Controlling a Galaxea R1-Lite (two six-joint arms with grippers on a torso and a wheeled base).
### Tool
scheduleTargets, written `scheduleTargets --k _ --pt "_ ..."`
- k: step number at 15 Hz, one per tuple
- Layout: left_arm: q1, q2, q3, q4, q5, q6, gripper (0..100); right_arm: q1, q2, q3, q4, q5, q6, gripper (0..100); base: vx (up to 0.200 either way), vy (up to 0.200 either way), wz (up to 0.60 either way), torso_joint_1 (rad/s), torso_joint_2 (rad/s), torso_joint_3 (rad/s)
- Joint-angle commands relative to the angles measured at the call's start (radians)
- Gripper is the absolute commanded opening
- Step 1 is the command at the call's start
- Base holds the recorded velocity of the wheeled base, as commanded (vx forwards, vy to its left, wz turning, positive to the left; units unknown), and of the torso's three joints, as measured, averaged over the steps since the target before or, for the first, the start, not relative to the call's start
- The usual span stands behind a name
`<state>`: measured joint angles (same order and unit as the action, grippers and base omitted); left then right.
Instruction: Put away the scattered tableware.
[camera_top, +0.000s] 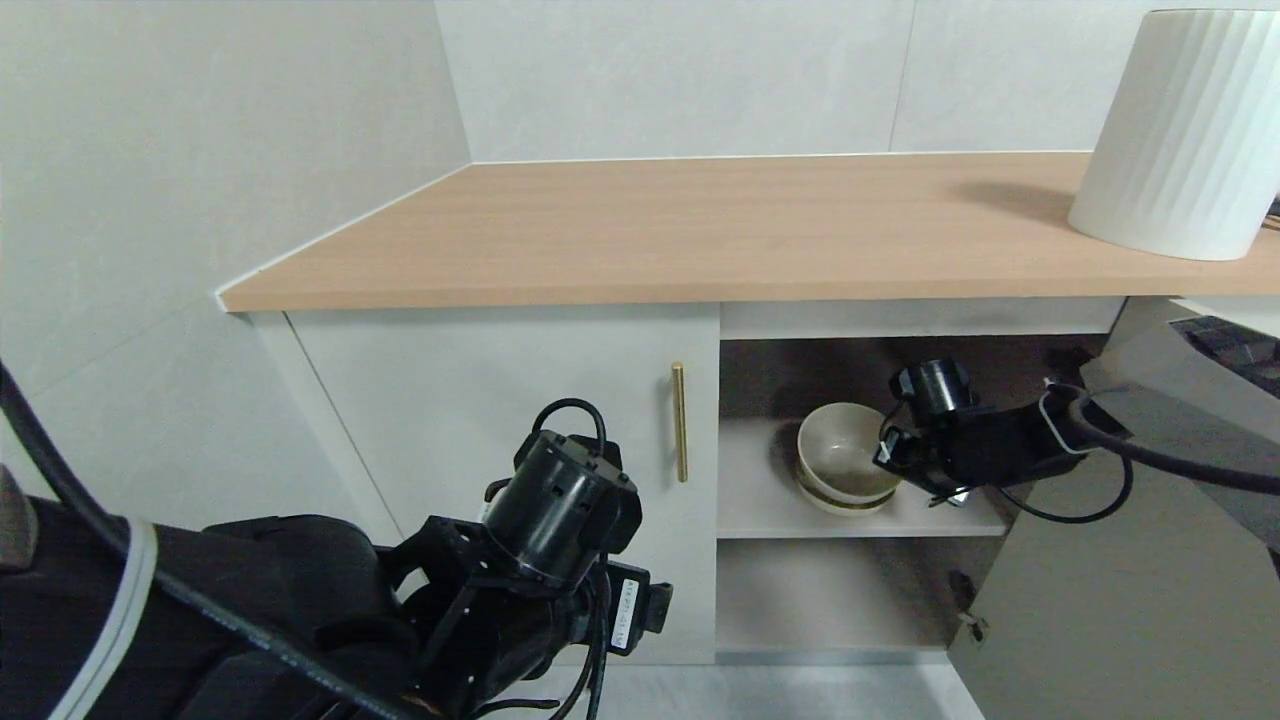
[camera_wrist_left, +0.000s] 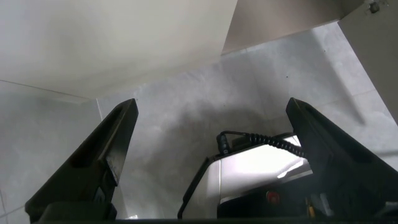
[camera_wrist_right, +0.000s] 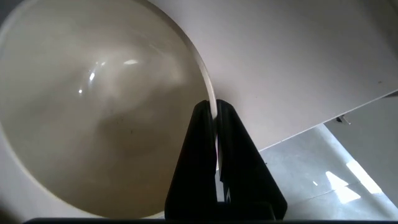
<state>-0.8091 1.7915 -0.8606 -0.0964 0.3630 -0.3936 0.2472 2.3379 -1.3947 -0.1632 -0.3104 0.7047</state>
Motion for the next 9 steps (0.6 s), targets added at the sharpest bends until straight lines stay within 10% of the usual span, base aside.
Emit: scheduleTargets --k 1,7,8,9 --pt "0.001 0.002 0.000 0.000 0.001 -0.001 100 0.009 0.011 -0.007 0.001 0.001 -0.001 0 0.000 0.000 0.00 0.000 0.00 0.000" --pt "0.001 0.002 0.000 0.000 0.001 -0.001 100 0.010 0.011 -0.007 0.001 0.001 -0.001 0 0.000 0.000 0.00 0.000 0.00 0.000" --pt "0.001 0.002 0.000 0.000 0.001 -0.001 100 0.010 0.009 -0.006 0.001 0.001 -0.001 100 0.000 0.000 0.00 0.000 0.00 0.000" --pt "0.001 0.002 0.000 0.000 0.001 -0.001 100 0.010 0.006 -0.003 0.001 0.001 -0.001 100 0.000 0.000 0.00 0.000 0.00 0.000"
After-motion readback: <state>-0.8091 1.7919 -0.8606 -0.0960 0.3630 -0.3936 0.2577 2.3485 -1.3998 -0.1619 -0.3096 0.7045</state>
